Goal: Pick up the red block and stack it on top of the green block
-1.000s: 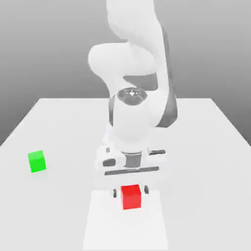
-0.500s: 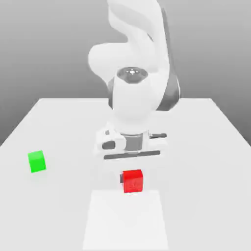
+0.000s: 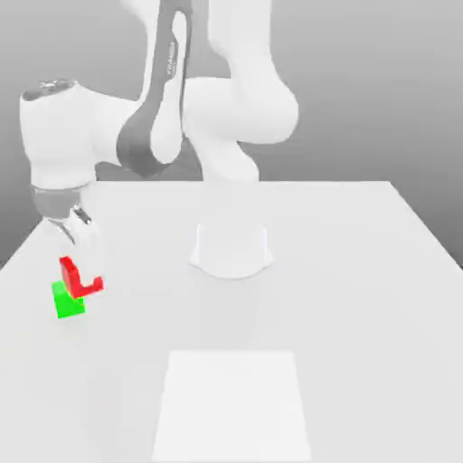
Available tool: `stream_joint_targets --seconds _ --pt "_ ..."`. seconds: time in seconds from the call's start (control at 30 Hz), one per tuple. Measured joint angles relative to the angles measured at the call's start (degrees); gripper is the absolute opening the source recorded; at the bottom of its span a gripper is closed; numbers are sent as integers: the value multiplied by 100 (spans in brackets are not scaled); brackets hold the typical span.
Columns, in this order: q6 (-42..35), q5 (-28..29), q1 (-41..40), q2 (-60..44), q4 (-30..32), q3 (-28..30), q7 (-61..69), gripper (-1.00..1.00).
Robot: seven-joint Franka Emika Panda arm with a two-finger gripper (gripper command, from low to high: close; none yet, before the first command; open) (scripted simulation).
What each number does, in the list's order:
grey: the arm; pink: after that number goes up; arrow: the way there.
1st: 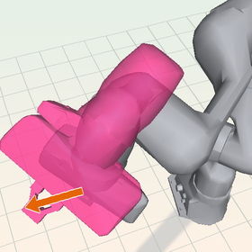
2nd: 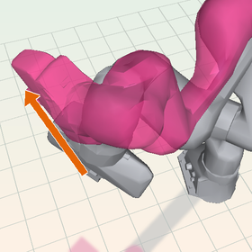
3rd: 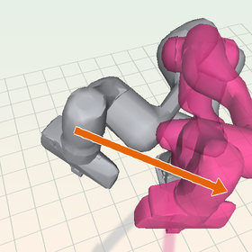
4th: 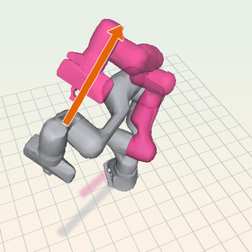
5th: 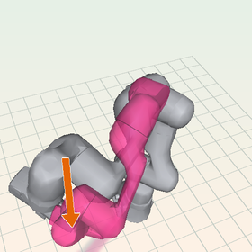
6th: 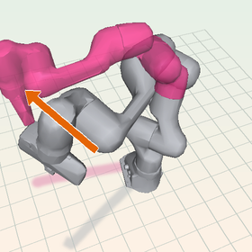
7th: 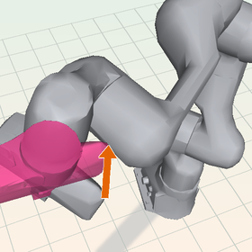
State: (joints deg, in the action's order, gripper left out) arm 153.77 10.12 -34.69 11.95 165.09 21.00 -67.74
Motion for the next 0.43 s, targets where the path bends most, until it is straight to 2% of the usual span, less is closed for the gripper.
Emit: stream_joint_targets --seconds 0.07,0.13,0.23,0.3,0.33,0.43 --pt "-37 68 -389 38 -2 211 -280 -100" --pt "191 -83 -422 -204 -15 332 -253 -100" --pt "711 -588 -276 -763 -31 408 76 -100" --pt "1084 -1117 -199 -1181 -41 347 441 -100" --pt "1261 -1422 -248 -1386 -48 220 655 100" --pt "1262 -1422 -234 -1386 -48 220 655 100"
